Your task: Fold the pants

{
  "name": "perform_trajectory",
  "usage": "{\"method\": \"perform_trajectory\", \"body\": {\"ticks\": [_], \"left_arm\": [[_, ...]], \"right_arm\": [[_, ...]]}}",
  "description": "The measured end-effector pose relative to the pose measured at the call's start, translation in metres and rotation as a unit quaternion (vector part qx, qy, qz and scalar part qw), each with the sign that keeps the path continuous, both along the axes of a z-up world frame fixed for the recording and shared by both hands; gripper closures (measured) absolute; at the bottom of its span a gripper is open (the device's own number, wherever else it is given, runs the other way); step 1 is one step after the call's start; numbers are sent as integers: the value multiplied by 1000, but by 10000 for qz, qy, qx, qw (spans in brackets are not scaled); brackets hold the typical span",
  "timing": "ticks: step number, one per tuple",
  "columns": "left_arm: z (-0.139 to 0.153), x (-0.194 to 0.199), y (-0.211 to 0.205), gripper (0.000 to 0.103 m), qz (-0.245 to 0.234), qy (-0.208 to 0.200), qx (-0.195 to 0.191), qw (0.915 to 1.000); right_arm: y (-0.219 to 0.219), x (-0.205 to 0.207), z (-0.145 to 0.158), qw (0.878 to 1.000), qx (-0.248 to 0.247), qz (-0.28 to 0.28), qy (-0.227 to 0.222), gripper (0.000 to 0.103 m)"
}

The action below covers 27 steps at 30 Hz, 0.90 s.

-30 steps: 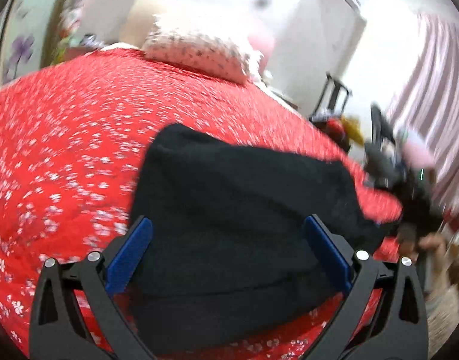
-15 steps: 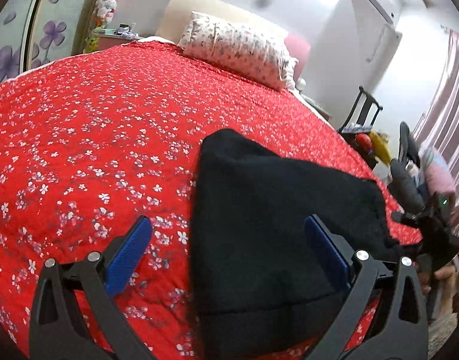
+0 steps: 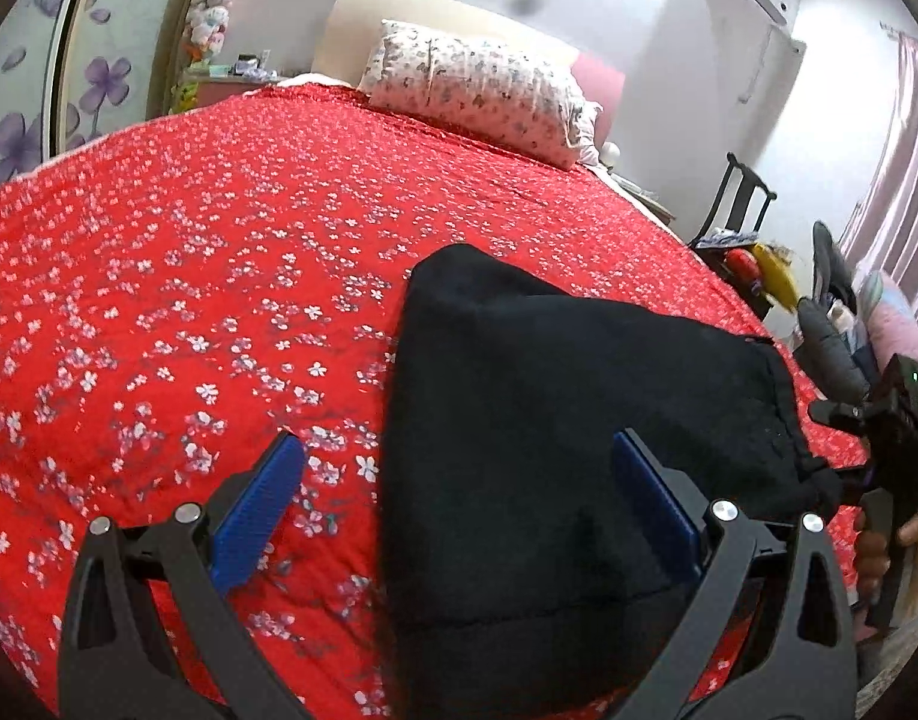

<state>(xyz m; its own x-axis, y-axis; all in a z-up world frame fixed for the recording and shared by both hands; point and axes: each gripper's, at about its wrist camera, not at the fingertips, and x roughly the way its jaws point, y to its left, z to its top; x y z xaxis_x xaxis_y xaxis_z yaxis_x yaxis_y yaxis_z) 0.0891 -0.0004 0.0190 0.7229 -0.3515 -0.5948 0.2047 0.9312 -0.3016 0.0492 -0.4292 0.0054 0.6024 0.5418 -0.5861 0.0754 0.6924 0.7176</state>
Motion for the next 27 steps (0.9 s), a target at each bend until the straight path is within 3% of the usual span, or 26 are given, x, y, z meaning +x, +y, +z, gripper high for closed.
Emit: {"method": "perform_trajectory", "body": {"ticks": [4,8,10,15,18,21,27], "left_arm": [[0,-2,-9,2,-7,-90,379,9992],[-3,-2,-15,2,6,-99,697,9975],[-3,-2,-17,2,7,-108,732,9973],[-4,-1,-19,2,-10,-115,789,9968],[-5,-2,-19,2,-9,-122,800,9967],[-5,-2,-18,2,-3,-104,788,9968],[-6,-1,-16,2,34,-62,746,9972]], "right_arm": [[5,2,-1,10000,22,59,-38,7],[14,-8,17,9972,123,413,-619,8],[9,-7,14,9973,260,345,-597,12],[-7,5,-14,9985,542,-35,-46,43],[-8,7,-21,9980,616,-134,-11,52],[-3,5,-16,9989,459,-88,-104,60],[5,4,-1,9985,281,86,-460,62]]}}
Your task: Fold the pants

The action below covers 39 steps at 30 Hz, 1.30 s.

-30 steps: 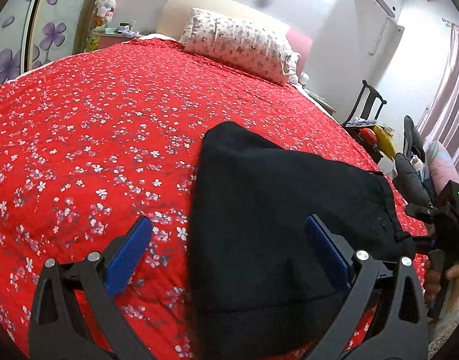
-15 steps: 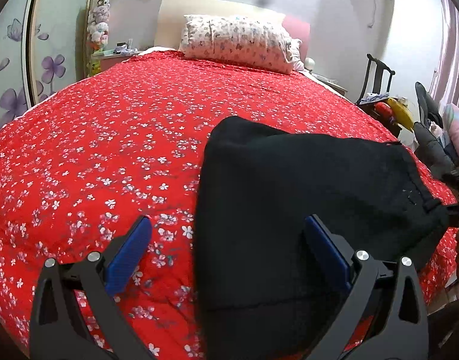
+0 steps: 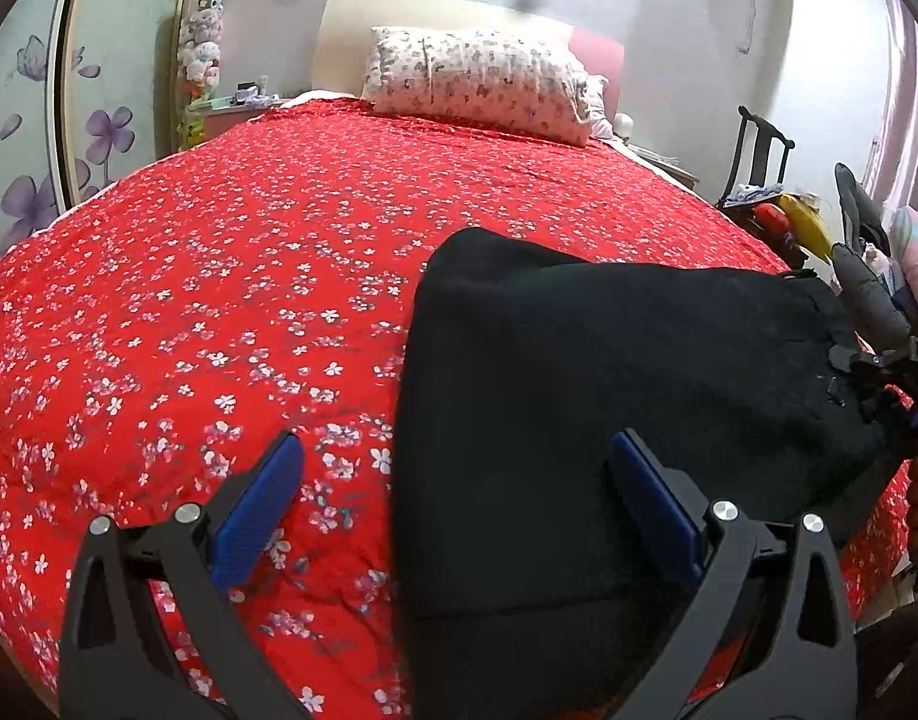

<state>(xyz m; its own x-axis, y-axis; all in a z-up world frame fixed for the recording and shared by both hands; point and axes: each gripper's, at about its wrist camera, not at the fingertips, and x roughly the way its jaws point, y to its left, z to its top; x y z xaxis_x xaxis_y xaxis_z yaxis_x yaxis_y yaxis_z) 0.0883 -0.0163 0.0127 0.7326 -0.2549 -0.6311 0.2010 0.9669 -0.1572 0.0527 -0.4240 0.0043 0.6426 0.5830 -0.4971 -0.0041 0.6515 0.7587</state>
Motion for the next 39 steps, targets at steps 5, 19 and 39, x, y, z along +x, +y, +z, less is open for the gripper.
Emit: {"method": "perform_trajectory", "body": {"ticks": [5,19,39], "left_arm": [[3,6,10,2,-95,251,-373,9989],[2,91,29,3,-727,2122,-2084,9520],[-9,84,23,39,-959,1805,-2326,9509]], "right_arm": [[0,4,-4,9999,49,-82,107,63],[8,-1,15,9976,305,351,-518,64],[-13,13,-27,9968,685,-98,397,59]]}}
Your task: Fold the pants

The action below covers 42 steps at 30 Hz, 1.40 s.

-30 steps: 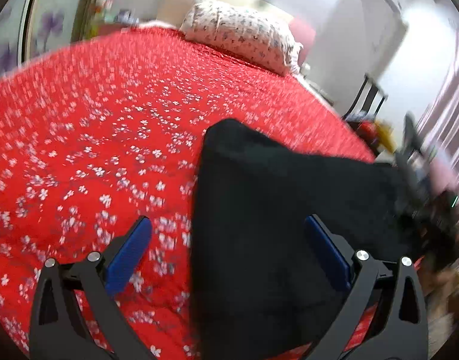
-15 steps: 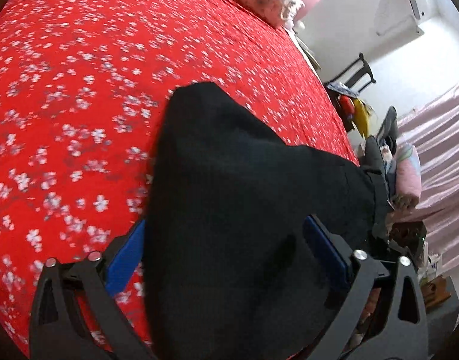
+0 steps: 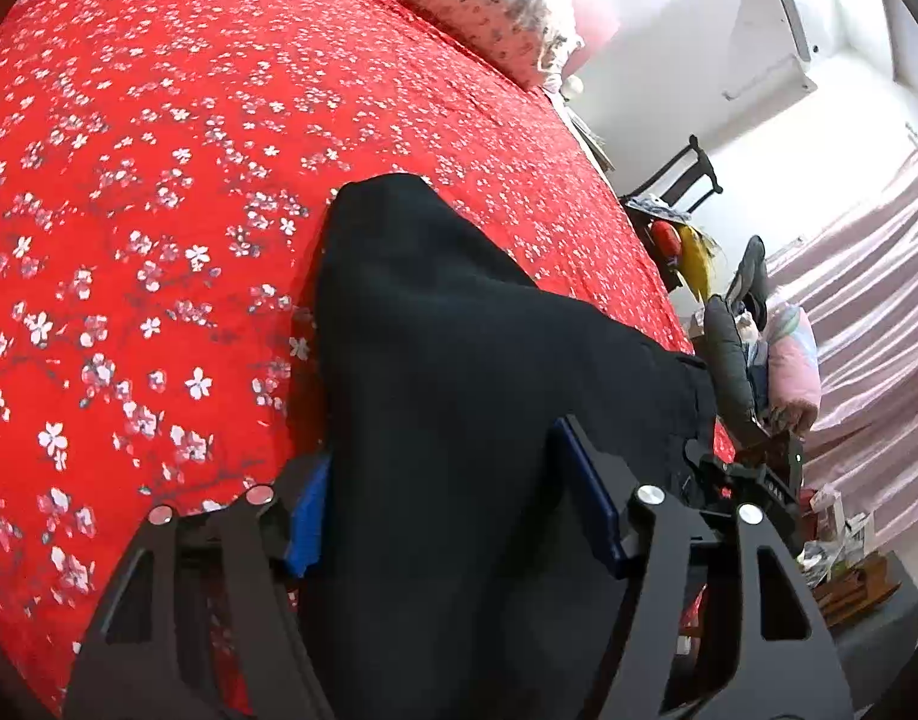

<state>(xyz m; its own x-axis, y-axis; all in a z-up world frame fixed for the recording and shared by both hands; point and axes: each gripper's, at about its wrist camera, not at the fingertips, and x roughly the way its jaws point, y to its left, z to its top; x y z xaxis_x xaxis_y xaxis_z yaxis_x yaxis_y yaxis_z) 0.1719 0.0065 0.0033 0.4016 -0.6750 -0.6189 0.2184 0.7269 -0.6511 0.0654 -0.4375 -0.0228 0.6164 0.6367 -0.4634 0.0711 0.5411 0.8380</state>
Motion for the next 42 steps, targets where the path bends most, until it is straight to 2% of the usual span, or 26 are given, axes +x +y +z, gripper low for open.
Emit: {"method": "perform_trajectory", "body": {"ticks": [3,5,8,11,13,18,21,31,34,36,39,42], "left_arm": [[-2,2,3,54,-55,-14,-155,9999],[-7,5,10,75,6,65,-297,9995],[-11,6,22,87,20,170,-709,9973],[-7,4,23,91,-26,72,-783,9969],[-1,2,22,93,-46,-54,-789,9969],[11,-1,29,95,-66,-326,-1364,9901],[18,1,23,95,-63,-499,-1299,9903],[28,17,36,95,295,-740,-1750,9813],[27,23,44,95,496,-740,-1763,9803],[21,27,47,95,648,-634,-1672,9817],[8,34,49,94,902,-262,-1335,9866],[-3,37,55,91,951,-32,-1439,9850]], "right_arm": [[-1,0,-2,10000,74,-20,-63,63],[-1,-2,-1,9998,127,-57,-169,65],[-2,-2,2,9995,158,-92,-240,66],[-1,-3,6,9992,194,-114,-330,67],[-1,-3,10,9988,245,-126,-409,67],[3,3,25,9963,439,-75,-729,68],[6,9,33,9940,508,-46,-970,68],[17,41,31,9873,979,-164,-1240,68],[21,47,29,9856,1014,-226,-1331,68],[22,52,26,9866,961,-301,-1283,69],[24,60,17,9921,599,-512,-980,69],[21,63,3,9953,292,-790,-483,69]]}}
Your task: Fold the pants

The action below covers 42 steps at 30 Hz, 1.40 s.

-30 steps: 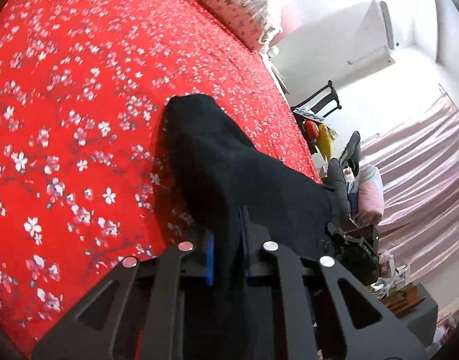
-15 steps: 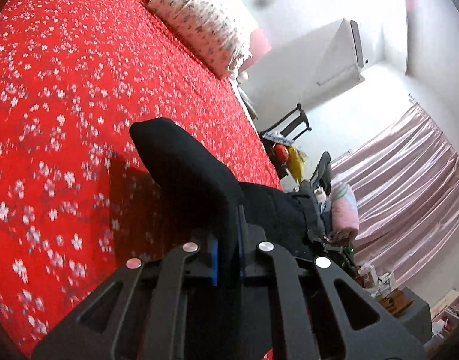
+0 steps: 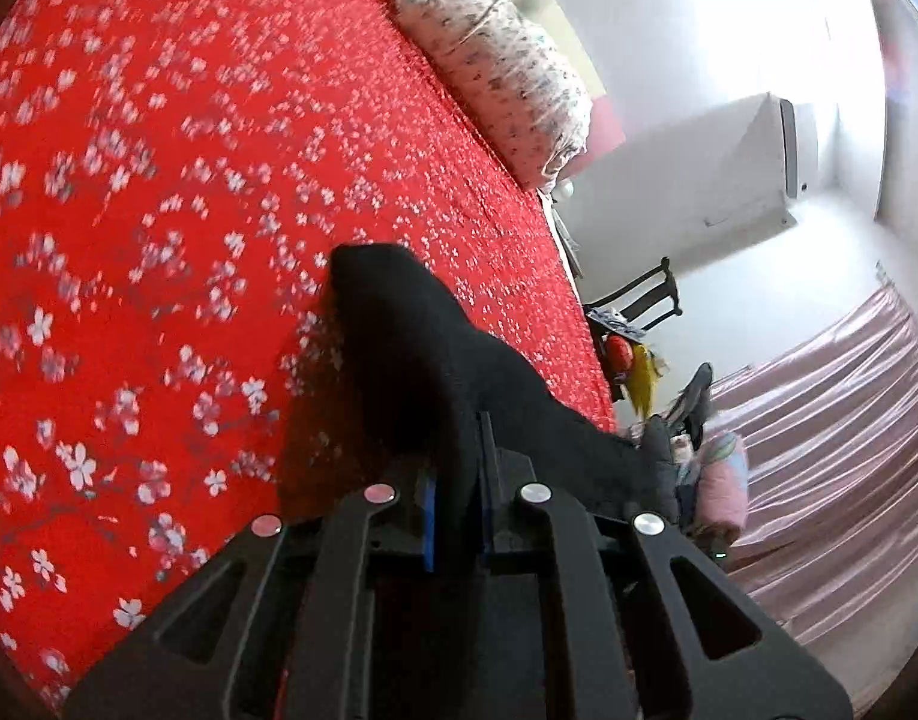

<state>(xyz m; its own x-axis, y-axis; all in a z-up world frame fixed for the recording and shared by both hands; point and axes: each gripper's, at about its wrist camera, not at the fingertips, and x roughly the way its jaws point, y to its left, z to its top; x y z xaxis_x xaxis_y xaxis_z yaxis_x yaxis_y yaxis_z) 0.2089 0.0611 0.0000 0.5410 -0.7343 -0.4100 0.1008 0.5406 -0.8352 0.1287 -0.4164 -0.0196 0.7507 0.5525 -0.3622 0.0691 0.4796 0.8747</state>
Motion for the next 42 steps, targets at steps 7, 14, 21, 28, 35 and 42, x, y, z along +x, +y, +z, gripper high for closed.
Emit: {"method": "perform_trajectory", "body": {"ticks": [7,14,21,28,35,42], "left_arm": [[10,-15,18,29,662,-116,396,9970],[52,-57,40,11,1188,-1399,432,9821],[64,-59,-26,5,-405,-1697,699,9822],[26,-36,-54,5,-772,-737,1537,9823],[10,-47,-85,3,-876,-826,2870,9503],[15,-67,-90,2,-593,-1180,3410,9308]], "right_arm": [[11,-6,12,9944,-983,-254,305,51],[7,-39,51,9680,-2060,-1433,59,29],[47,-51,80,9796,-1548,64,-1277,17],[61,-20,49,9833,-1776,373,-123,17],[66,-23,43,9773,-2099,300,-24,17],[78,-38,58,9639,-2652,60,-227,17]]}}
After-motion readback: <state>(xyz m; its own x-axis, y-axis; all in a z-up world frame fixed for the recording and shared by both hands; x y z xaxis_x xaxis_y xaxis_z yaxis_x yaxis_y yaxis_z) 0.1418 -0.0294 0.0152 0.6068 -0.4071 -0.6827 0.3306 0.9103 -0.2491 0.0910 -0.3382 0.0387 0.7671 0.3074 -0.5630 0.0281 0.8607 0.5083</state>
